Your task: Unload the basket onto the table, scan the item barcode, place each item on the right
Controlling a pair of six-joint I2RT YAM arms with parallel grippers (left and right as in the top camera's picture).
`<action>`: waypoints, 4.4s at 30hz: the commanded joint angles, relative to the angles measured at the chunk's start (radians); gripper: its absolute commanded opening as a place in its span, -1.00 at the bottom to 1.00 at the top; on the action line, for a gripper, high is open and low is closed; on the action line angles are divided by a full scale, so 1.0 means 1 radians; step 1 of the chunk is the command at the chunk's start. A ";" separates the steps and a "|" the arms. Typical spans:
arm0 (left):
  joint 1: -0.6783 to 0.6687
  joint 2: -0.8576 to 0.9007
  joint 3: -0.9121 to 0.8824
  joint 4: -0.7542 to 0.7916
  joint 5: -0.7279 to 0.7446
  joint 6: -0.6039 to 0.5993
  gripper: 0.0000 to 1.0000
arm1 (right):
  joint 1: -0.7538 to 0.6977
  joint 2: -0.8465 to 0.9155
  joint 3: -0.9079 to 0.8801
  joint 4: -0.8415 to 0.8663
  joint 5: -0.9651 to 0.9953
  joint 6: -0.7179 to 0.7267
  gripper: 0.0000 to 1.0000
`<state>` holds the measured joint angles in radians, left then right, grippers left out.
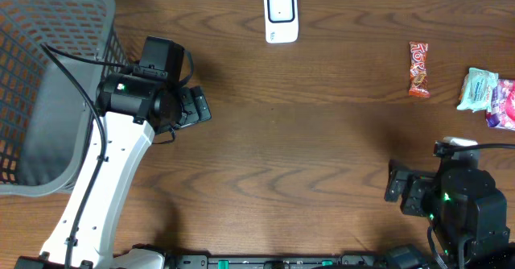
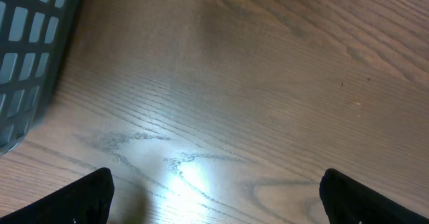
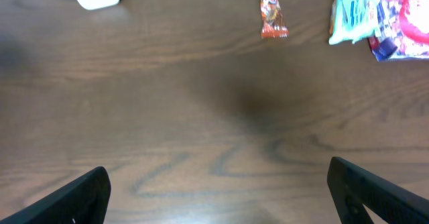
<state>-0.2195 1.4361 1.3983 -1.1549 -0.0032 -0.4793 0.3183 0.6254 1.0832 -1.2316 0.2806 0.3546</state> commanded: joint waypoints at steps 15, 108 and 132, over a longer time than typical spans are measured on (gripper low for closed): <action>0.003 -0.005 0.007 -0.004 -0.009 -0.013 0.96 | -0.003 -0.005 -0.005 -0.138 -0.002 -0.011 0.99; 0.003 -0.005 0.007 -0.004 -0.009 -0.013 0.95 | -0.378 -0.620 -1.078 1.166 -0.412 -0.345 0.99; 0.003 -0.005 0.007 -0.004 -0.009 -0.013 0.95 | -0.368 -0.620 -1.078 1.153 -0.310 -0.338 0.98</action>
<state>-0.2192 1.4361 1.3987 -1.1545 -0.0032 -0.4793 -0.0540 0.0120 0.0071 -0.0711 -0.0364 0.0475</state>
